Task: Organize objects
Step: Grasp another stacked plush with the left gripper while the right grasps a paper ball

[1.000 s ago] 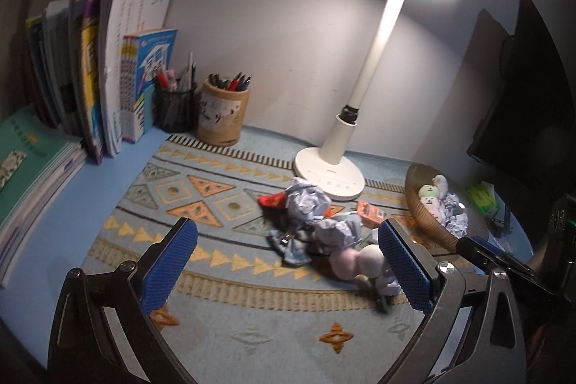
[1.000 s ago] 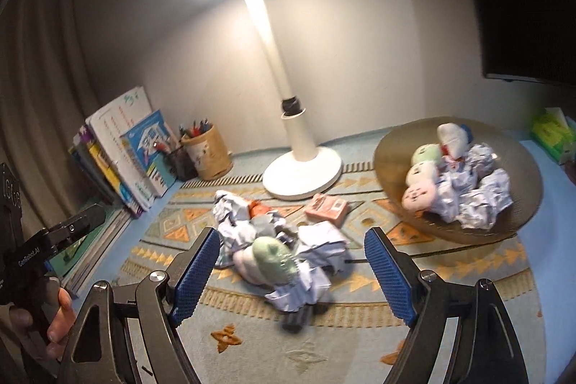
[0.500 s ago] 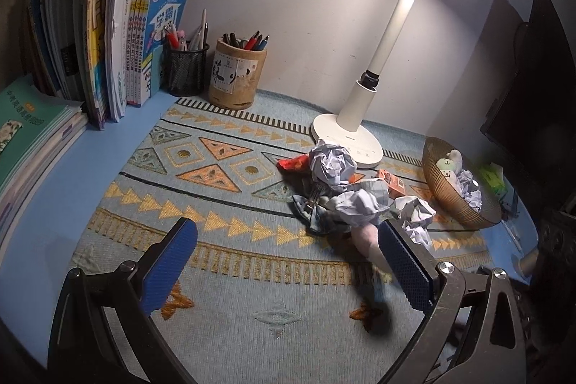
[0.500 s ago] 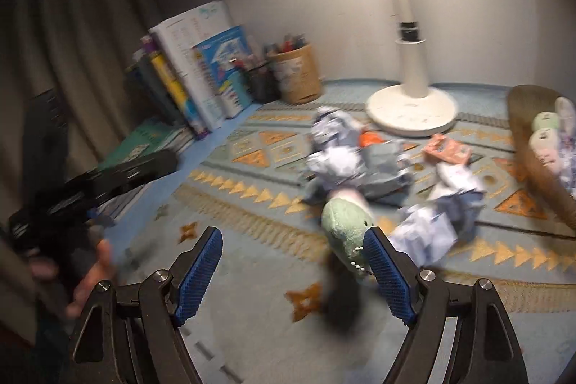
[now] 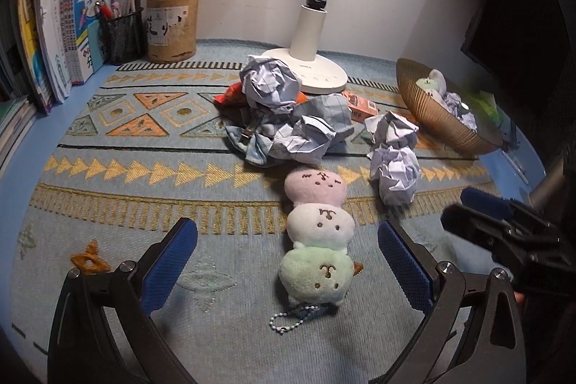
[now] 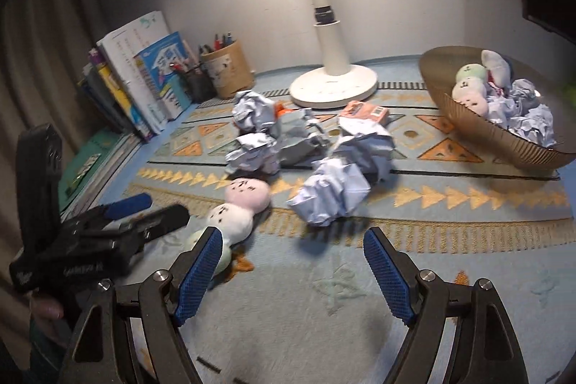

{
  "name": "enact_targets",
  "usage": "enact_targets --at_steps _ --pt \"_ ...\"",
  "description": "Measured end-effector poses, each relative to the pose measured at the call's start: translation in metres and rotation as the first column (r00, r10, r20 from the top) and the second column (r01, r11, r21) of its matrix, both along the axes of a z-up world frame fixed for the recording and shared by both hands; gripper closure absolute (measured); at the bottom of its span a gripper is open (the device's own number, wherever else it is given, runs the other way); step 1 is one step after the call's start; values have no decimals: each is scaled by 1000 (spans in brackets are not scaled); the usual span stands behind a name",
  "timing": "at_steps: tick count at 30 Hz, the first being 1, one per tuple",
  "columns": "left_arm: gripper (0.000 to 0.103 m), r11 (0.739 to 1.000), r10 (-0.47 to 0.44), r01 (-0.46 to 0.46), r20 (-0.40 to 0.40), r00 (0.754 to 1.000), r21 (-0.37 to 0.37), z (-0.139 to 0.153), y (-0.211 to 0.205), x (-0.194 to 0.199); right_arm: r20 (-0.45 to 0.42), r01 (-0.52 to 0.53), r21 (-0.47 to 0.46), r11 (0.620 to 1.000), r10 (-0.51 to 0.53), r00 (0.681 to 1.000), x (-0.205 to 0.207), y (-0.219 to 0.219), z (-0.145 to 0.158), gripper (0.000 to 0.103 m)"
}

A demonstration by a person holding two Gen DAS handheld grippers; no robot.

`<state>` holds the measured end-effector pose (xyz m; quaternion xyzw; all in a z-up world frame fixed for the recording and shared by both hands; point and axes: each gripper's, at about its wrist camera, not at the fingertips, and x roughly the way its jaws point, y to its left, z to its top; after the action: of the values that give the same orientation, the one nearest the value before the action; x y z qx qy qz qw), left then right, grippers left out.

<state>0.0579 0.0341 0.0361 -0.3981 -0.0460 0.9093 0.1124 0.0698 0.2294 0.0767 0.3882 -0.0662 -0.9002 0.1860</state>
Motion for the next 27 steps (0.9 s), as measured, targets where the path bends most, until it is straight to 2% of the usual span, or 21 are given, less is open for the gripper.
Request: enact_targets --at_steps 5,9,14,19,22,25,27 --pt "2 998 2 -1 13 1000 -69 -15 14 -9 2 53 41 998 -53 999 -28 -1 -13 23" --pt "4 999 5 -3 47 999 -53 -25 15 -19 8 59 89 994 -60 998 -46 -10 -24 23" --pt "4 998 -1 4 49 999 -61 -27 20 -23 10 59 91 994 -60 998 -53 -11 -27 23" --pt "11 996 -18 23 57 998 -85 -30 25 -22 30 38 106 994 -42 999 -58 -17 -33 37" --pt "13 998 -12 15 49 999 -69 -29 21 -21 30 29 105 994 -32 999 -57 -18 -34 43" --pt "31 998 -39 43 79 996 -49 -33 22 -23 34 24 100 995 -28 999 -58 -18 -34 48" --pt "44 996 -69 73 72 995 -55 -32 26 -21 26 21 98 995 -24 999 -57 -18 -33 51"
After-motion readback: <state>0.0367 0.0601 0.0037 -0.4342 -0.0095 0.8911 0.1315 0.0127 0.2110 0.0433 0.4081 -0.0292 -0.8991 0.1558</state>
